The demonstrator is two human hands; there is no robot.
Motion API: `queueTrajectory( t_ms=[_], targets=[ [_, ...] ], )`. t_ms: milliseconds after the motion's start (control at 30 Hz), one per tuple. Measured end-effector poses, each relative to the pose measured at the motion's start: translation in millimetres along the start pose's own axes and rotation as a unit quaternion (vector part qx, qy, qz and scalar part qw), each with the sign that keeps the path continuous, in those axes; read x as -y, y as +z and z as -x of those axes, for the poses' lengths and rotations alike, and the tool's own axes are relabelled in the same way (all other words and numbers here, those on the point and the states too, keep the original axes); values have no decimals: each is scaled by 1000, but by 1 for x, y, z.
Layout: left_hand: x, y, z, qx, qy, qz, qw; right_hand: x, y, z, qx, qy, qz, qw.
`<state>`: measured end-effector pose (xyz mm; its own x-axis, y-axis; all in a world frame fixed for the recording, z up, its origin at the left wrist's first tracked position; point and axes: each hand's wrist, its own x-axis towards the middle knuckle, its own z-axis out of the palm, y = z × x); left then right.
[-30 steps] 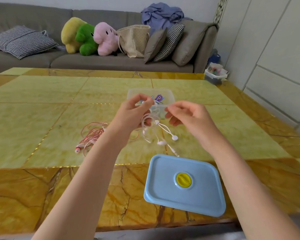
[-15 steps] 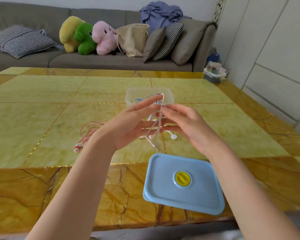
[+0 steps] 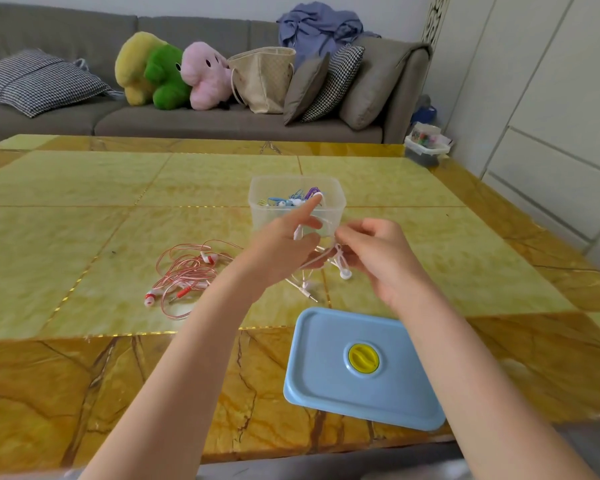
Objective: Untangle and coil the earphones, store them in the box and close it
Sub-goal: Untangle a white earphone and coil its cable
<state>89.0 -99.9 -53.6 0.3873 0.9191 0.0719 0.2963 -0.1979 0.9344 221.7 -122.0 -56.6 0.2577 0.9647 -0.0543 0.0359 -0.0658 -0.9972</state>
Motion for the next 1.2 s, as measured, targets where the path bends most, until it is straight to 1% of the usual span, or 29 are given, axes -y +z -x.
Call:
queueTrajectory(
  t_ms=[100,133,200,233,300,333,500,533,567,600,667,733,800,833,900,967,1033,1067,1133,1200],
  targets=[
    [2,0,-3,-50,23,-59,997,2,-1,0,3,-37,88,995],
    [2,-1,-3,-56,36,-119,991,3,-2,1,14,-40,102,994],
    [3,-2,-1,-51,59,-255,964,4,-4,0,49,-31,93,994],
    [5,-2,0,-43,69,-287,955,4,-6,0,70,-17,70,995],
    [7,-2,1,-22,82,-296,951,2,-7,-1,99,6,25,995],
    [7,-2,2,-18,86,-294,952,1,-9,-1,102,6,10,995],
    [10,-7,2,-30,73,-254,964,6,-18,-2,75,-15,-28,997],
    [12,-8,2,-29,67,-240,968,6,-20,-3,66,-17,-12,998],
    [13,-9,1,-27,59,-228,971,6,-23,-4,48,-29,29,998],
    [13,-11,1,-23,51,-221,974,5,-25,-6,17,-48,95,994],
    [13,-14,0,-17,40,-233,972,4,-30,-9,-58,-104,239,964],
    [12,-13,1,-8,44,-274,961,4,-32,-8,-111,-174,311,928],
    [11,-11,1,-4,53,-302,952,2,-30,-7,-143,-230,324,907],
    [11,-10,2,-3,53,-302,952,2,-29,-7,-155,-248,312,904],
    [8,-11,3,1,50,-283,958,2,-28,-8,-169,-262,272,910],
    [8,-13,3,19,35,-249,968,4,-31,-11,-152,-228,217,937],
    [7,-14,4,35,16,-207,978,5,-35,-11,-84,-139,128,978],
    [7,-15,4,44,3,-186,982,4,-36,-10,-45,-94,93,990],
    [8,-13,4,66,-22,-136,988,2,-36,-8,4,-35,70,997],
    [10,-10,3,91,-27,-93,991,3,-32,-4,40,-8,60,997]
  ],
)
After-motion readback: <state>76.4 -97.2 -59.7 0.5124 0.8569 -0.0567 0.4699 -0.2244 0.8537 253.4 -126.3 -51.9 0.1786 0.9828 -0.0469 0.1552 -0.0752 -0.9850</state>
